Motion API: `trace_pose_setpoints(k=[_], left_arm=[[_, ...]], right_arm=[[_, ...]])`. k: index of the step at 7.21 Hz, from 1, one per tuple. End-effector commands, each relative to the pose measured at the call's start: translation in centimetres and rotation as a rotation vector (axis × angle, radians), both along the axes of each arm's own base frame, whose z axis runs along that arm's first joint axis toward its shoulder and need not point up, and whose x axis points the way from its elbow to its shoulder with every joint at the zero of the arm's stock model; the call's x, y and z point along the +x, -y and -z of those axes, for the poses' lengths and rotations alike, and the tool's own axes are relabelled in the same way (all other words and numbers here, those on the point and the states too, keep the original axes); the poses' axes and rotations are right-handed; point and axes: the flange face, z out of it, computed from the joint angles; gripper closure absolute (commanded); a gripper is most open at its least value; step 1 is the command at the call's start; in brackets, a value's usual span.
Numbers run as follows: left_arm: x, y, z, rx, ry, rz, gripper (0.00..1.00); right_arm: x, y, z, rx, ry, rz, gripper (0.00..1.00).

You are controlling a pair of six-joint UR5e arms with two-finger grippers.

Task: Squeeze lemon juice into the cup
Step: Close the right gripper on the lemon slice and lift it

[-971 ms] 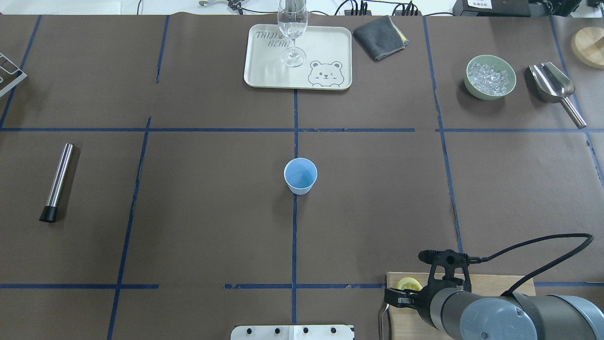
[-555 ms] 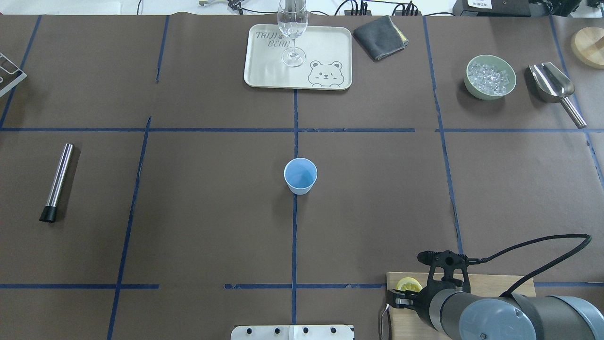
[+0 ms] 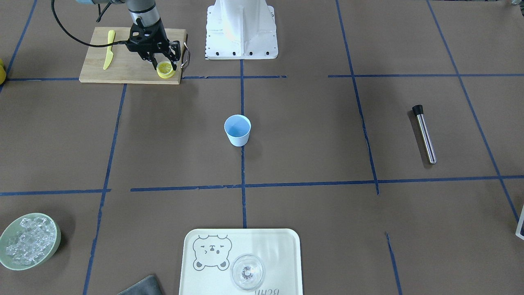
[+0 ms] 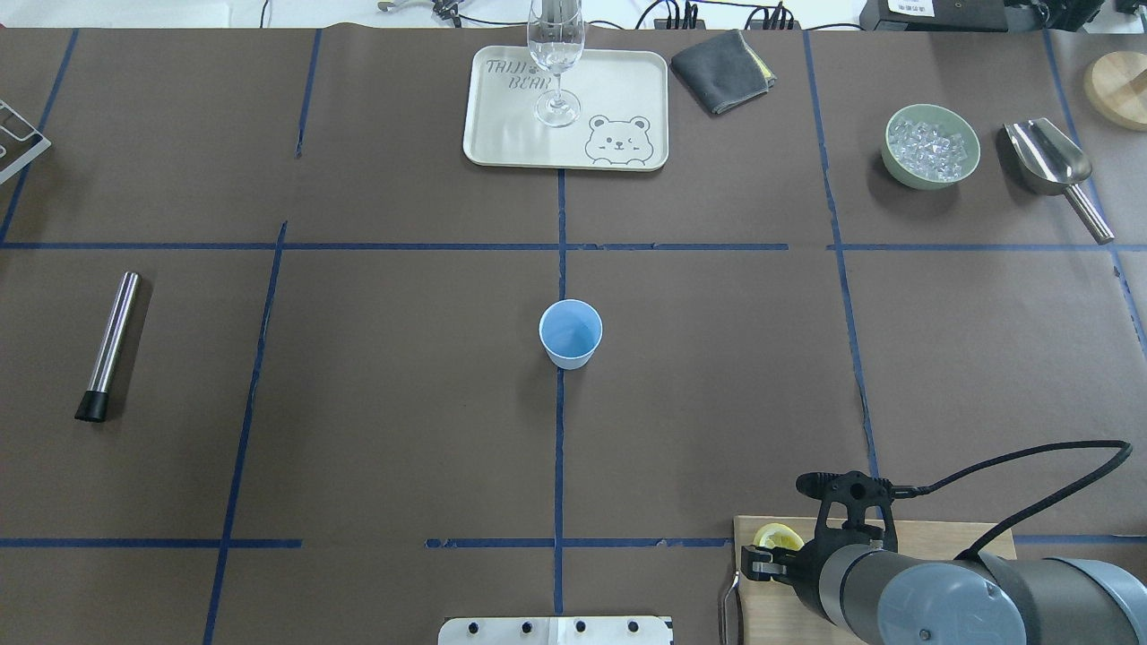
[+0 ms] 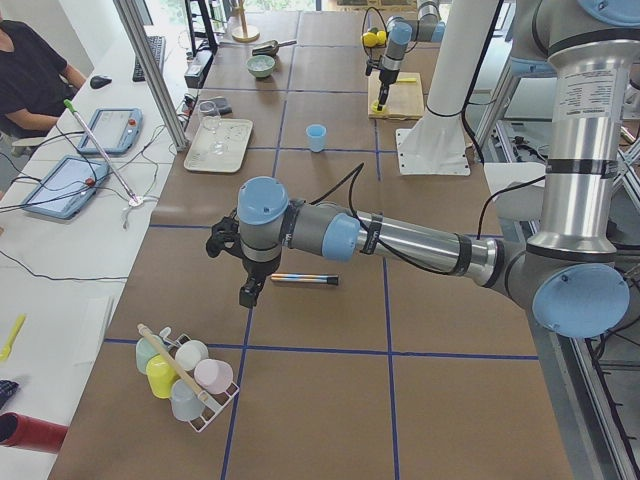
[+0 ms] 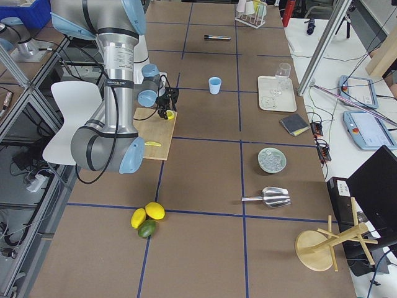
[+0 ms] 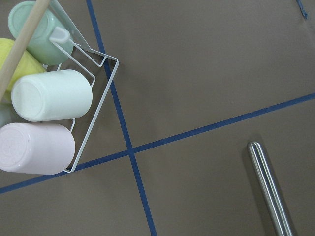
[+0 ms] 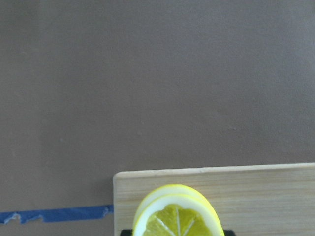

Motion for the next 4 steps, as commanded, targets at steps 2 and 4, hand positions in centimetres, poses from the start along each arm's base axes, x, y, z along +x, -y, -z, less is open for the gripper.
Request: trace_pose_setpoints(k=[2,4], left_arm=[[0.0,0.05,0.13,0.002,0.0,0.0,0.0],[-0.08,0.09,0.28,0.005,0.0,0.002,0.0]], right_arm=[[0.75,0.33,0.78,-0.004,0.017,-0.004,0.46],[1.04,0.62,1.0,-0.007,0.022,-0.008,0.44]])
